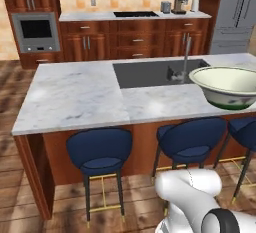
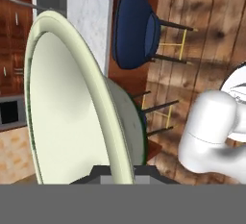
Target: Pick up the bowls from the cabinet and place each bowl in front of a stool on the dining counter.
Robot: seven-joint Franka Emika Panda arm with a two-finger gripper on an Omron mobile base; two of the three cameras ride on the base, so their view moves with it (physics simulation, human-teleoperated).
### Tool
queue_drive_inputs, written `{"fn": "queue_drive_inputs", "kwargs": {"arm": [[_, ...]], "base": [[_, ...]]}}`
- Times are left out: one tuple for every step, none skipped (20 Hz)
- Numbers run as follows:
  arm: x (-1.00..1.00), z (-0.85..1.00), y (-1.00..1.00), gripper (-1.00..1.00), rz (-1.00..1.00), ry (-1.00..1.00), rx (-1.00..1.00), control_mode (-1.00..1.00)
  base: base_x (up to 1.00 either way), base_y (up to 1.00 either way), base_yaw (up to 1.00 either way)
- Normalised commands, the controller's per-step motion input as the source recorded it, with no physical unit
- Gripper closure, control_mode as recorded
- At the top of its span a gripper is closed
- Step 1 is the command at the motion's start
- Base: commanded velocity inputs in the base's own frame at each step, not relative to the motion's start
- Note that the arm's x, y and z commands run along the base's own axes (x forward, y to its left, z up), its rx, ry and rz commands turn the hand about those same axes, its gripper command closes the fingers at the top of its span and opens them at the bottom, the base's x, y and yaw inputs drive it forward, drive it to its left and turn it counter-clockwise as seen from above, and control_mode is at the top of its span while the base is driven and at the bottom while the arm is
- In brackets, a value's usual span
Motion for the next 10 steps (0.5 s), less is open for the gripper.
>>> {"fn": "queue_drive_inputs", "kwargs": {"arm": [[0.0, 0.0, 0.0, 1.0, 0.0, 0.0, 0.0, 1.0], [0.0, 0.0, 0.0, 1.0, 0.0, 0.0, 0.0, 1.0], [0.0, 0.0, 0.0, 1.0, 0.0, 0.0, 0.0, 1.0], [0.0, 0.0, 0.0, 1.0, 0.0, 0.0, 0.0, 1.0], [0.0, 0.0, 0.0, 1.0, 0.0, 0.0, 0.0, 1.0], [0.0, 0.0, 0.0, 1.0, 0.0, 0.0, 0.0, 1.0], [0.0, 0.0, 0.0, 1.0, 0.0, 0.0, 0.0, 1.0], [0.0, 0.0, 0.0, 1.0, 0.0, 0.0, 0.0, 1.0], [0.0, 0.0, 0.0, 1.0, 0.0, 0.0, 0.0, 1.0], [0.0, 0.0, 0.0, 1.0, 0.0, 0.0, 0.0, 1.0]], "base": [[0.51, 1.0, 0.0], [0.66, 1.0, 0.0], [0.84, 0.69, 0.0], [0.99, 0.34, 0.0], [1.0, 0.0, 0.0], [1.0, -0.03, 0.0], [1.0, -0.57, 0.0], [1.0, -0.74, -0.03], [0.71, -0.21, -0.08], [0.46, 0.0, -0.11]]}}
